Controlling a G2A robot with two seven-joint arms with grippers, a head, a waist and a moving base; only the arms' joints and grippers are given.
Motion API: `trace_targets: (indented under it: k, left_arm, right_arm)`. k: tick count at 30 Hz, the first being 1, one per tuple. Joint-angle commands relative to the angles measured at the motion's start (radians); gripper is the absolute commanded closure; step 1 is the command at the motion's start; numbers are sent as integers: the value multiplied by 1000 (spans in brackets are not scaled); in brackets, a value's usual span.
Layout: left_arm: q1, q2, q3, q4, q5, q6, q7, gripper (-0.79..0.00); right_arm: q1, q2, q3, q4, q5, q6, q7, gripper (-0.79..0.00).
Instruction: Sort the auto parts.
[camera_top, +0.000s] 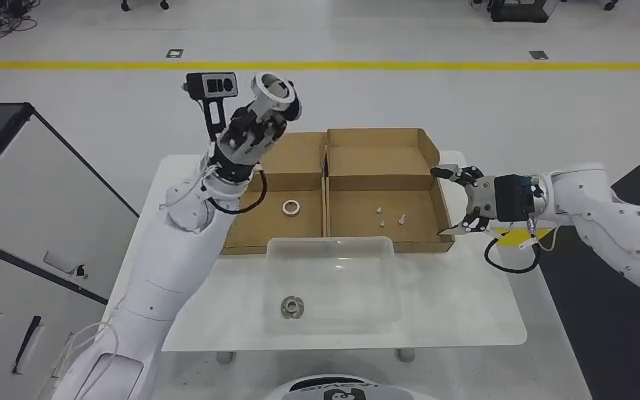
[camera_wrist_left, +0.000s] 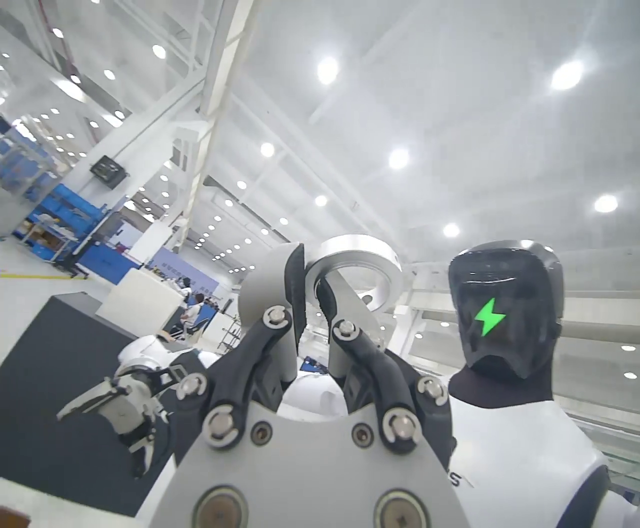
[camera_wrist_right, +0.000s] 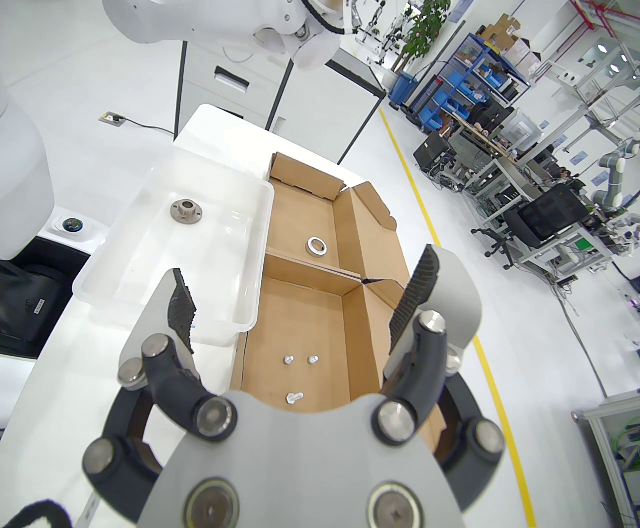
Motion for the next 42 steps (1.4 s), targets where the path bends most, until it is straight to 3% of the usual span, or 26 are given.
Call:
trace_targets:
  k: [1, 11, 16, 22, 30, 42]
  left_arm:
    - [-30, 0, -4, 26, 99, 44, 13, 0]
    - [-79, 17, 4, 63, 554, 275, -44, 0]
    - [-97, 22, 7, 68, 677, 344, -56, 0]
    - [-185, 17, 60, 82, 819, 373, -117, 0]
    - [-294, 10, 132, 174, 961, 406, -229, 0]
    - [-339, 28, 165, 254, 1167, 408, -438, 0]
  right_arm:
    - [0, 0, 0, 0, 0, 0, 0, -785]
    - [0, 0, 0, 0, 0, 0, 0, -785]
    - [0, 0, 0, 0, 0, 0, 0, -785]
    - [0, 0, 0, 0, 0, 0, 0, -785]
    - [0, 0, 0, 0, 0, 0, 0, -785]
    - [0, 0, 0, 0, 0, 0, 0, -785]
